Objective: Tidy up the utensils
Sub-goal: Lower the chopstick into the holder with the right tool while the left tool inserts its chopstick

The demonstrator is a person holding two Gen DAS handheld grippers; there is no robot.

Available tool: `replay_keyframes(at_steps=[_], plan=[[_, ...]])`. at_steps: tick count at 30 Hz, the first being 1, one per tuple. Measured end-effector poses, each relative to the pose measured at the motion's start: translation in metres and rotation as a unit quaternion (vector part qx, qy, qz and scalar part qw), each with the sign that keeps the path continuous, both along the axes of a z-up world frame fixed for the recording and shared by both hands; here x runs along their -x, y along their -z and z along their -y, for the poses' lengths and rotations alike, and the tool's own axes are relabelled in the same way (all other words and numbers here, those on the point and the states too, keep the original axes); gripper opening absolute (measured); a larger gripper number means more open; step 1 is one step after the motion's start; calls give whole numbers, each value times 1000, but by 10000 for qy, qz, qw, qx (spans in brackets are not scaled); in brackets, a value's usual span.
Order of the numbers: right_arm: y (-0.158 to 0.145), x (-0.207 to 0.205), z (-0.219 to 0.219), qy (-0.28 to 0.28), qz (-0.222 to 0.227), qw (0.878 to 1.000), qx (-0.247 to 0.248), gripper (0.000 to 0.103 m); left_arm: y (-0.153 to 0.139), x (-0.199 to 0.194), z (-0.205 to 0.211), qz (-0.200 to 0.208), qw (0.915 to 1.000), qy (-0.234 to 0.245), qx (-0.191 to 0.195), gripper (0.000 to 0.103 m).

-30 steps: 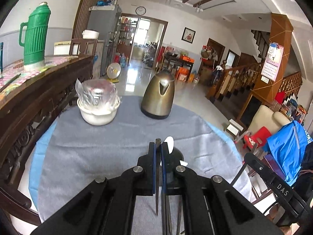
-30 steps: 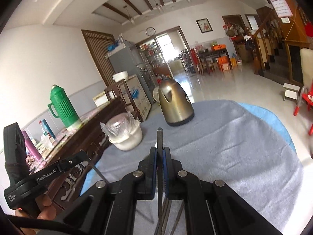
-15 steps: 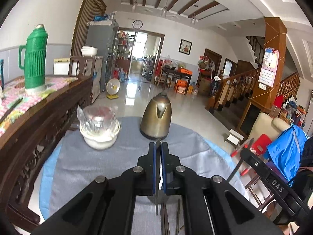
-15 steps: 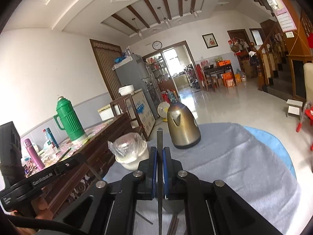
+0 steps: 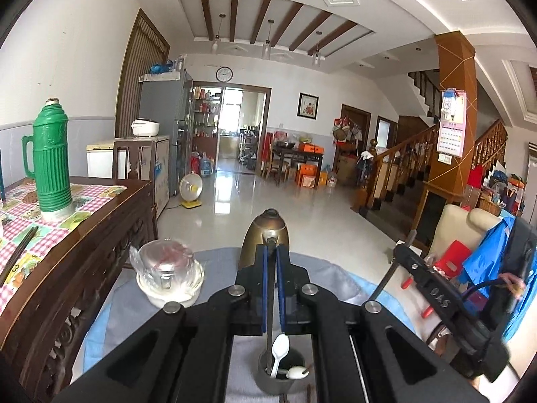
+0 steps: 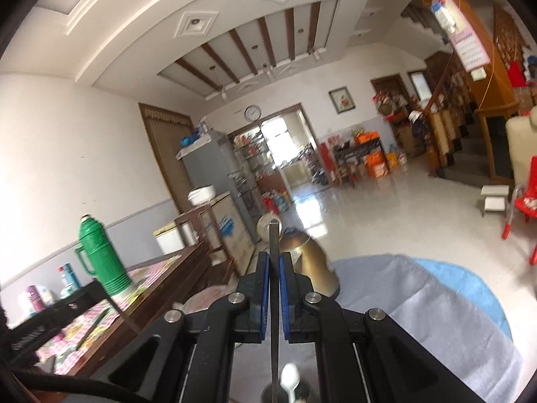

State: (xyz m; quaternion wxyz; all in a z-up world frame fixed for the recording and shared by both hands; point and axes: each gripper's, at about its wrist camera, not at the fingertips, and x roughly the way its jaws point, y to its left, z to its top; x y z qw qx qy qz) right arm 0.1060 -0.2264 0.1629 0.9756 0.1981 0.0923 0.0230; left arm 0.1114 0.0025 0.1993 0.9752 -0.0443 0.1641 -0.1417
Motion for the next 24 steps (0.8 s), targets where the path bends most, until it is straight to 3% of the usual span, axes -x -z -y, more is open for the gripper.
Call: replay_keyframes(at_steps=[9, 16, 20, 24], plan=[[26, -38, -14, 183, -26, 9990, 409, 6, 28, -25, 10, 113, 9999, -15, 108, 5], [58, -55, -24, -36, -421, 9966, 704, 6, 76, -50, 18, -508, 9987, -43, -9, 5], [71, -56, -18, -328, -770, 9956, 426, 8, 94, -55, 16, -913, 9958, -40, -45, 5], [79, -51, 0, -546, -1136, 9920, -121, 10, 94, -43, 11, -970, 9952, -56, -125, 10]])
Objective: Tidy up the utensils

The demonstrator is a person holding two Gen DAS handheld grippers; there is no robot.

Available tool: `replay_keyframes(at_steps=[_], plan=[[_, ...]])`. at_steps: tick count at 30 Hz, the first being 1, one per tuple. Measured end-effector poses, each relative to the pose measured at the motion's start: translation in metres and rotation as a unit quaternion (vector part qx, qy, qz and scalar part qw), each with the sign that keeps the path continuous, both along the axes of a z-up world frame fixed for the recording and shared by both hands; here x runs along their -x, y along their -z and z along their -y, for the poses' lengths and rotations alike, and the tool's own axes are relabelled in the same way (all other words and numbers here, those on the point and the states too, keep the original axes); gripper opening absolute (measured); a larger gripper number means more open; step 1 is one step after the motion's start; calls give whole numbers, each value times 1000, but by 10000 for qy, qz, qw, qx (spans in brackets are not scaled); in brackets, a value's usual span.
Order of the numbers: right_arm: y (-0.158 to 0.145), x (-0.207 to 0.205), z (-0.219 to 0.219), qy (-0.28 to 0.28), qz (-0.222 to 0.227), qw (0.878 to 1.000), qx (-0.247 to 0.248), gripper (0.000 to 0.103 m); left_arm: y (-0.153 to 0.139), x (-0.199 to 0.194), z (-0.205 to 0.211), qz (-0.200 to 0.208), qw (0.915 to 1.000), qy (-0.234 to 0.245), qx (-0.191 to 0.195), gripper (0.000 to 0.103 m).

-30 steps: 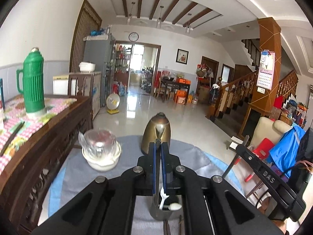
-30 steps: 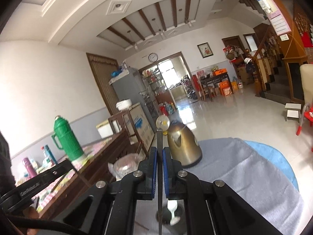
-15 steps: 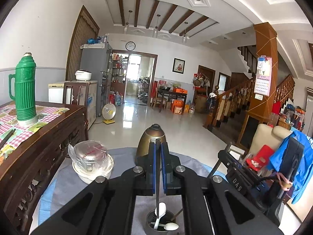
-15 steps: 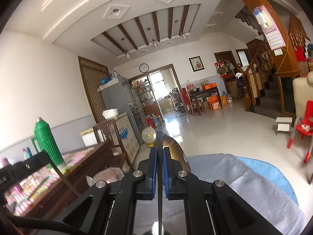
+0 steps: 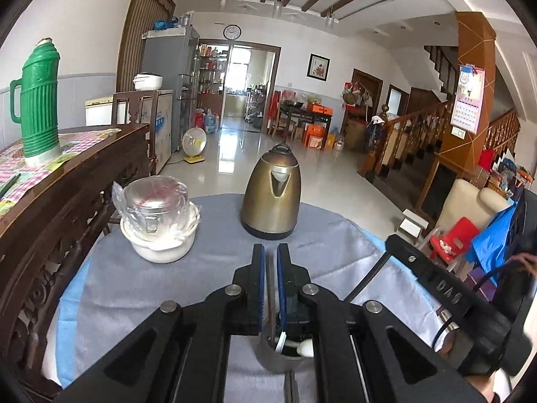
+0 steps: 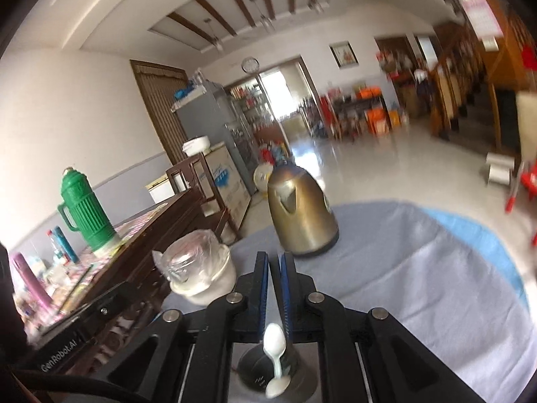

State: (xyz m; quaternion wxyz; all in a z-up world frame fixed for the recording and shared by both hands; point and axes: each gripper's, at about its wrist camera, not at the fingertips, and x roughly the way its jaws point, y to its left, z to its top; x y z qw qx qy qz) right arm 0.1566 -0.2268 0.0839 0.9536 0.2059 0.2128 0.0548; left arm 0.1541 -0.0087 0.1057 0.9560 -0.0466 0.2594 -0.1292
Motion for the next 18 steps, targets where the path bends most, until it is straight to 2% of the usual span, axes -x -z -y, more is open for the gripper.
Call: replay_keyframes(at_steps=[3, 6, 8, 18], plan=[[1, 14, 13, -68, -48, 9994, -344, 13, -4, 16, -4, -2, 9999, -121, -81, 41], [1, 33, 22, -71, -35, 9983, -573, 20, -8, 35, -9, 63, 9995, -223, -221, 46], [-1, 46, 27, -59, -31, 9977, -671, 25, -9, 45, -11, 23, 9991, -306, -308, 53], [-8, 132, 37, 120, -112, 9972, -730, 26, -9, 125, -15, 48, 9951, -680, -721, 74]])
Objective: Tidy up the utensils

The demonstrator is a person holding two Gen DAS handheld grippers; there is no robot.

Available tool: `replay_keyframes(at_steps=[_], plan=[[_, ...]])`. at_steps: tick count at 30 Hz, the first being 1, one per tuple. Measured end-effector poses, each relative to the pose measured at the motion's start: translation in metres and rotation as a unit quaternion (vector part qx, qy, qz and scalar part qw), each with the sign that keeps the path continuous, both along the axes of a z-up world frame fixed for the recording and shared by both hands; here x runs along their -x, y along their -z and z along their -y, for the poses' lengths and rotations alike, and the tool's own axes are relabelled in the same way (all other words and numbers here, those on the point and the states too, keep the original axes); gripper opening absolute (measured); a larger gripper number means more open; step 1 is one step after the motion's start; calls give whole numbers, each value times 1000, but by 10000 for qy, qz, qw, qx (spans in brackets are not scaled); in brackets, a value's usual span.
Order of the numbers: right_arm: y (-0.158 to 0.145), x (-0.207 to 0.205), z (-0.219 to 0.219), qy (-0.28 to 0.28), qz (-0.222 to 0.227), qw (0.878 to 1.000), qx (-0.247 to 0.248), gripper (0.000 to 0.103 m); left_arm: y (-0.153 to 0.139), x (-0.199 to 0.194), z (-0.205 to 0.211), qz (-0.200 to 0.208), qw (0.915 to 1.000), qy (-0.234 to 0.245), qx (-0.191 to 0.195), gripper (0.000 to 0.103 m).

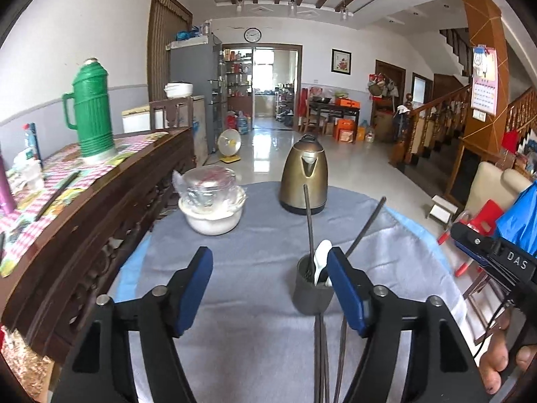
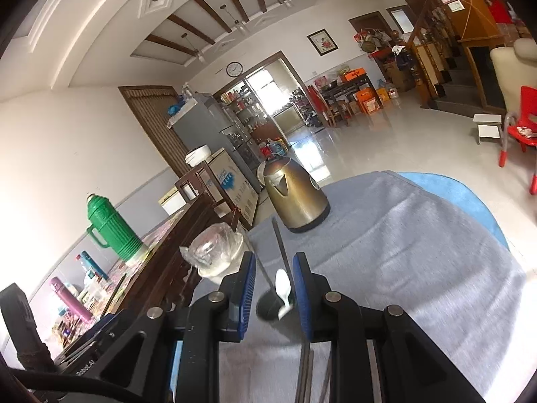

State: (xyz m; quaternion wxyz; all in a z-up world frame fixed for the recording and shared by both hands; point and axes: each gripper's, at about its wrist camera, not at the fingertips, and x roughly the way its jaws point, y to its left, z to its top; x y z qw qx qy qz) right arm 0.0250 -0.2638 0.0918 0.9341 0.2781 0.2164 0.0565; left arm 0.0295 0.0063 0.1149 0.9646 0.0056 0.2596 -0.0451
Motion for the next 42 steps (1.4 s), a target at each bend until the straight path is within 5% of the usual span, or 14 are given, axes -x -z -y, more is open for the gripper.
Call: replay_keyframes(at_steps=[9, 13, 29, 42], plan=[[10, 65, 4, -147, -154, 9998, -25, 28, -6, 59, 11, 414, 9974, -113, -579, 84], [12, 87, 5, -167, -99, 9998, -81, 64, -10, 84, 14, 668, 9949, -94, -745, 86], [-20, 160, -27, -34, 356, 9973, 642, 62, -27, 137, -10, 921, 9919, -403, -776, 87], [9, 171, -67, -510, -20, 9940, 969, 62, -16, 147, -19, 846, 9901, -550, -980, 87]])
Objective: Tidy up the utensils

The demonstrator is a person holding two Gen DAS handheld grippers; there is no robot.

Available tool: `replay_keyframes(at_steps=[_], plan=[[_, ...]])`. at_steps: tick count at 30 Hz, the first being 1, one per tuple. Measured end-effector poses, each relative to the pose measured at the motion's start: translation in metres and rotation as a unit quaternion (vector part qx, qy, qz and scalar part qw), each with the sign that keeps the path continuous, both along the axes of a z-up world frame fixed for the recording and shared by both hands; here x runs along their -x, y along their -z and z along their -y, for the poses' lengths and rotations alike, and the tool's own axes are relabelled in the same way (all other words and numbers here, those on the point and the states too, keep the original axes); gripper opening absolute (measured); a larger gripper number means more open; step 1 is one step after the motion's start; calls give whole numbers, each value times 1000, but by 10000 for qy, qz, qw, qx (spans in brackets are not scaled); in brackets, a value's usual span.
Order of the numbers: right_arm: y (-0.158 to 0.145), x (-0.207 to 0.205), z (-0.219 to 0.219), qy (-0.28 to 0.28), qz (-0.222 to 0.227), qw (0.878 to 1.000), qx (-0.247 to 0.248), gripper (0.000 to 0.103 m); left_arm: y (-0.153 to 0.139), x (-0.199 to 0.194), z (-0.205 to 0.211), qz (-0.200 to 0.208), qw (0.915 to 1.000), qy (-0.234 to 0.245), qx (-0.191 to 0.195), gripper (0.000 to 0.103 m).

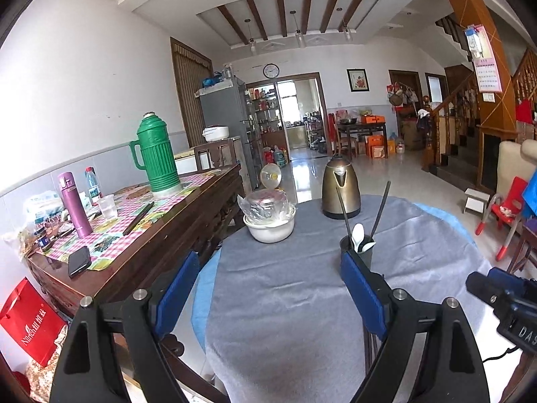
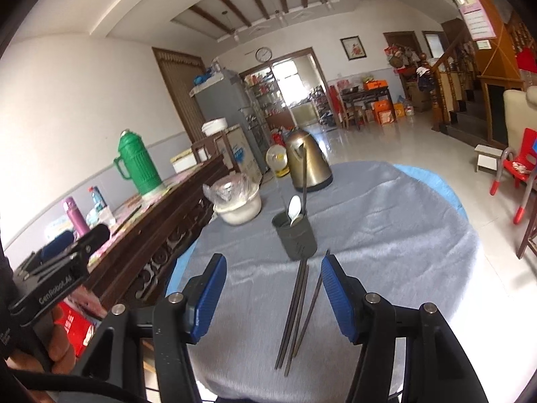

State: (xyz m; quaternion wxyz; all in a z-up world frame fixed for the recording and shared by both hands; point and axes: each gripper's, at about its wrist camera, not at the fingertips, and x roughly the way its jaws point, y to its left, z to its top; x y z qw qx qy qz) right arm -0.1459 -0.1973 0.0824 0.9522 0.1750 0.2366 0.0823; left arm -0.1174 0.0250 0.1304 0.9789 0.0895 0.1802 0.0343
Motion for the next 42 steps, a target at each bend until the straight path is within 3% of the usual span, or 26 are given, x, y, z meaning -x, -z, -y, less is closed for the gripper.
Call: replay_keyframes(at_steps=[10, 21, 42], plan=[[17, 11, -1, 14, 4, 9997, 224, 62, 14, -3, 6, -249, 9996, -60, -131, 87], [35, 8, 5, 28, -230, 9997, -47, 62, 29, -2, 19, -432, 9984, 81, -351, 87], [56, 2, -5, -61, -544, 9985, -55, 62, 56, -9, 11, -823, 9961, 20, -314, 87]])
